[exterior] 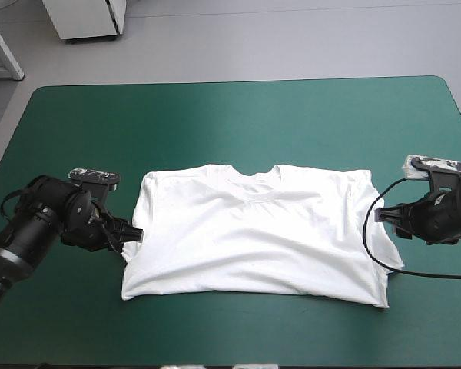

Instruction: Fold the cloth

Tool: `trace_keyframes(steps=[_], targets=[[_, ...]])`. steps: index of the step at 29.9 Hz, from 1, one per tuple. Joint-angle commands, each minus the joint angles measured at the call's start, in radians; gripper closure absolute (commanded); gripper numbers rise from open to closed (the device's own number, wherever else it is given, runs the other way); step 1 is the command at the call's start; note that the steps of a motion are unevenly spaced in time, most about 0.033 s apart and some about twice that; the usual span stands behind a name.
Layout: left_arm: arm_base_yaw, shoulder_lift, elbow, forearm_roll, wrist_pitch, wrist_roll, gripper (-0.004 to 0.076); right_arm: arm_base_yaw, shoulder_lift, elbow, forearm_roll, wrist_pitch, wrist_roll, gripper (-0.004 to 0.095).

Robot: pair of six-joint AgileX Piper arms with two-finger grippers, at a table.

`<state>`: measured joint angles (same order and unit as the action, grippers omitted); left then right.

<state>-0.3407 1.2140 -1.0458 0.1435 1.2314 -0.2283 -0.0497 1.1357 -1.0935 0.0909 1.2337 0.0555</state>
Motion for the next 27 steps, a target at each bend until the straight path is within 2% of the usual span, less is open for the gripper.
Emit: trace_keyframes(steps=[1,12,18,23,27], targets=[[0.000,0.010,-0.032,0.050,0.032,-0.015,0.0294,-0.020,0.017,-0.033,-0.066,0.016,0.023,0.0433],[0.000,0.013,-0.032,0.050,0.019,-0.019,0.0294,-0.049,0.204,-0.033,-0.017,-0.065,-0.010,0.0435],[0.000,0.013,-0.032,0.049,0.025,-0.019,0.0294,-0.049,0.245,0.061,-0.010,-0.162,-0.010,0.0439],[0.000,0.013,-0.032,0.049,0.027,-0.019,0.0294,-0.049,0.243,0.190,0.028,-0.252,-0.014,0.0497],[0.000,0.013,-0.032,0.049,0.027,-0.019,0.0294,-0.049,0.243,0.203,0.053,-0.316,-0.014,0.0543]])
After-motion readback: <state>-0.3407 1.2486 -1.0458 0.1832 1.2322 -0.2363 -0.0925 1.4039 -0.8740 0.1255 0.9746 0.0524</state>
